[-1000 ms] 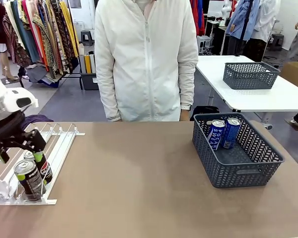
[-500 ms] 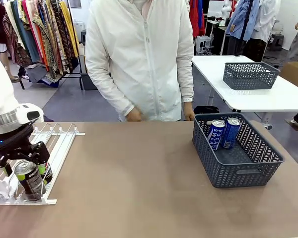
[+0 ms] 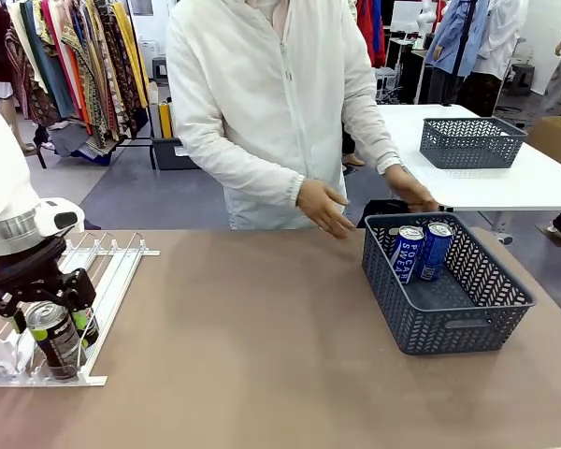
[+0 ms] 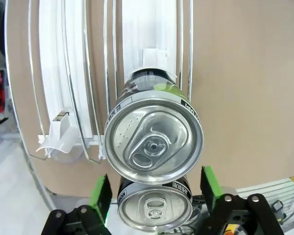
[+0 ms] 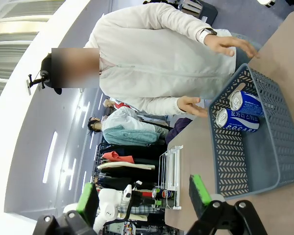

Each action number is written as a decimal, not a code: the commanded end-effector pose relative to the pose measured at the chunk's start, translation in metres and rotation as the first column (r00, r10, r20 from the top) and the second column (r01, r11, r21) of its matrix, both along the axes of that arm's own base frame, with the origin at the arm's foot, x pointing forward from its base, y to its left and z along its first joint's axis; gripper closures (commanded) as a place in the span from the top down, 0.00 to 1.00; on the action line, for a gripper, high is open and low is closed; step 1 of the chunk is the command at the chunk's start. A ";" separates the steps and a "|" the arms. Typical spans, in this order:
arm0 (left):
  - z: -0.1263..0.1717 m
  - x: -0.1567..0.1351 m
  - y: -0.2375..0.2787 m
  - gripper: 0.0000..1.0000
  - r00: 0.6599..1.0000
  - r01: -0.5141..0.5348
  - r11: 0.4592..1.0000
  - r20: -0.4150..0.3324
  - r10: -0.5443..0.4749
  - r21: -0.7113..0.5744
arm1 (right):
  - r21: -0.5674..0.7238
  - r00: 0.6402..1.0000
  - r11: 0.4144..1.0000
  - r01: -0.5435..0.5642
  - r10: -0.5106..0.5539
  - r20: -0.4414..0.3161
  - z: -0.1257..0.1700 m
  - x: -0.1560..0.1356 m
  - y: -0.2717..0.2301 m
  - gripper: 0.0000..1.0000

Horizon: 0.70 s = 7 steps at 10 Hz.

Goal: Retrieve and store the cans from the dispenser.
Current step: Pick up one can from the Automatic Can Dispenser and place it in the middle of the table.

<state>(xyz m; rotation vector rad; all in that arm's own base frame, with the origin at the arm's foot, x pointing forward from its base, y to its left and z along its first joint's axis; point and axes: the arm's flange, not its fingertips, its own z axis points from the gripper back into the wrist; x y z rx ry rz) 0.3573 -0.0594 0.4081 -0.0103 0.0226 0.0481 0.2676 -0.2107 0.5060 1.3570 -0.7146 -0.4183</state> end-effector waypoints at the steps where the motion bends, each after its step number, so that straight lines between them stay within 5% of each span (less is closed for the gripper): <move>1: -0.029 -0.039 0.009 0.00 1.000 -0.023 1.000 0.015 0.022 0.017 | 0.012 1.000 1.000 0.007 -0.007 0.028 0.003 0.003 0.001 1.00; 7: -0.021 -0.042 0.012 0.00 0.999 -0.021 1.000 0.034 0.021 0.005 | 0.012 1.000 1.000 0.007 -0.007 0.028 0.003 0.003 0.001 1.00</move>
